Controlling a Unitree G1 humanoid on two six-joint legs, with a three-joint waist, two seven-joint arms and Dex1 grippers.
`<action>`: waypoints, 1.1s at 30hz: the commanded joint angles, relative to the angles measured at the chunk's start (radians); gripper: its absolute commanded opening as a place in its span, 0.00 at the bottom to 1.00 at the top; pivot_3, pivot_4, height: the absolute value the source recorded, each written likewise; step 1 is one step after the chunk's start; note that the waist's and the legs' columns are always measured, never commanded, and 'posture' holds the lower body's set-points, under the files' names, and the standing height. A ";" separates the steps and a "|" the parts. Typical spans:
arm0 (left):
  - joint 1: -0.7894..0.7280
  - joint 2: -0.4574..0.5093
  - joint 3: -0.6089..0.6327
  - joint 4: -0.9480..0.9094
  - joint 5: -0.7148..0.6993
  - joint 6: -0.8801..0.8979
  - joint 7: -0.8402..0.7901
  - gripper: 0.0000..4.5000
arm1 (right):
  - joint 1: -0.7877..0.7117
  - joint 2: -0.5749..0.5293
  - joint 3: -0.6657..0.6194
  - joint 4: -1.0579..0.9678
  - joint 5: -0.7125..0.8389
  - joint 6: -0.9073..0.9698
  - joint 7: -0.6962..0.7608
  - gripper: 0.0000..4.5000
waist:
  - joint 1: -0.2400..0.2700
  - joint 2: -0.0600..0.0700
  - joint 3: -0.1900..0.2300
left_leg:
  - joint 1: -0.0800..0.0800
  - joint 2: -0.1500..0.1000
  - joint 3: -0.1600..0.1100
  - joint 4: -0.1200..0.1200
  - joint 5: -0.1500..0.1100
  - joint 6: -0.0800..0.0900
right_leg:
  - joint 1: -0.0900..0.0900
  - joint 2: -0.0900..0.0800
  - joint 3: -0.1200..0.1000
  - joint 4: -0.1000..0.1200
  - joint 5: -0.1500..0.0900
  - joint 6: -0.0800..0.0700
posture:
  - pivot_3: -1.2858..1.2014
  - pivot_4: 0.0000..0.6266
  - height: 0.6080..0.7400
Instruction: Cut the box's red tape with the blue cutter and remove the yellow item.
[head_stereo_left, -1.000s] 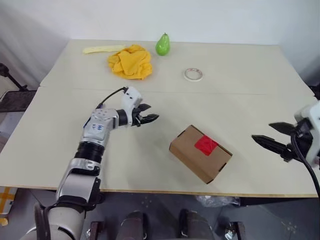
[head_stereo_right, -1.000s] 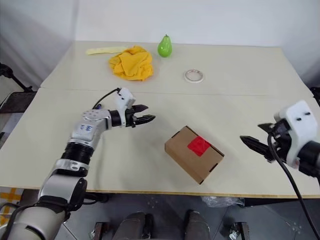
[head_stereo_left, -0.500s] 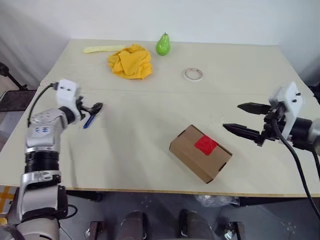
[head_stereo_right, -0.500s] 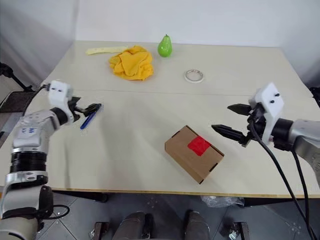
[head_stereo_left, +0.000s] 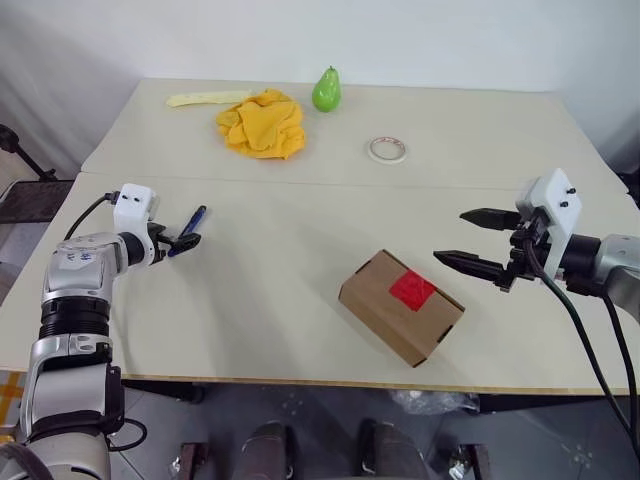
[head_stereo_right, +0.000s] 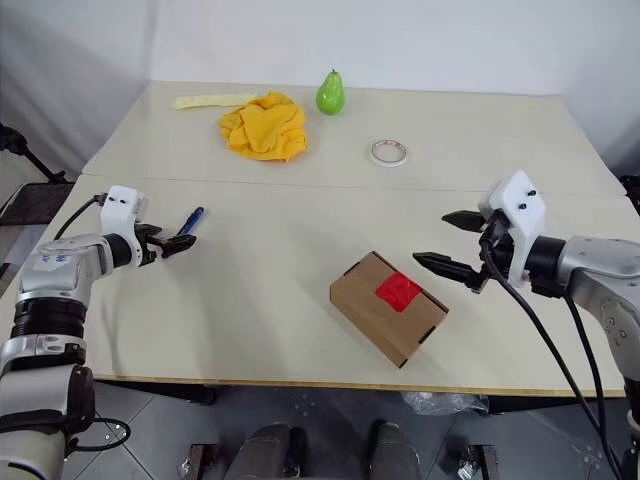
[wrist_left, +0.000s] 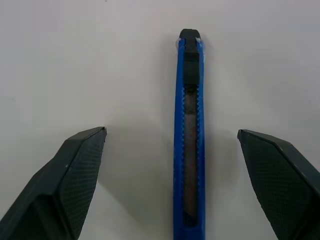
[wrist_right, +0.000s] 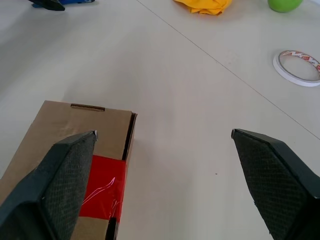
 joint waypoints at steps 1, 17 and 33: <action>0.026 0.005 -0.032 0.010 -0.012 0.091 -0.046 0.99 | 0.002 -0.010 -0.049 -0.032 0.000 -0.005 0.006 1.00 | -0.001 0.001 0.000 | 0.000 0.000 0.000 0.000 0.000 0.000 | 0.000 0.000 0.000 0.000 0.000 0.000 | 0.52 0.24 1.00; 0.056 0.052 -0.080 -0.017 0.012 0.212 -0.064 0.62 | -0.047 0.004 0.002 -0.001 -0.022 -0.013 0.023 1.00 | -0.008 0.003 -0.002 | 0.007 0.000 0.000 -0.001 0.000 0.000 | 0.000 0.000 0.008 0.003 0.000 0.000 | 0.52 0.24 1.00; 0.071 0.075 -0.126 -0.074 0.015 0.244 -0.095 0.09 | -0.088 0.026 0.026 0.029 -0.058 -0.019 0.047 1.00 | -0.015 0.003 -0.002 | 0.013 0.002 0.006 -0.001 -0.002 0.001 | 0.000 0.000 0.016 0.007 0.000 0.000 | 0.52 0.24 1.00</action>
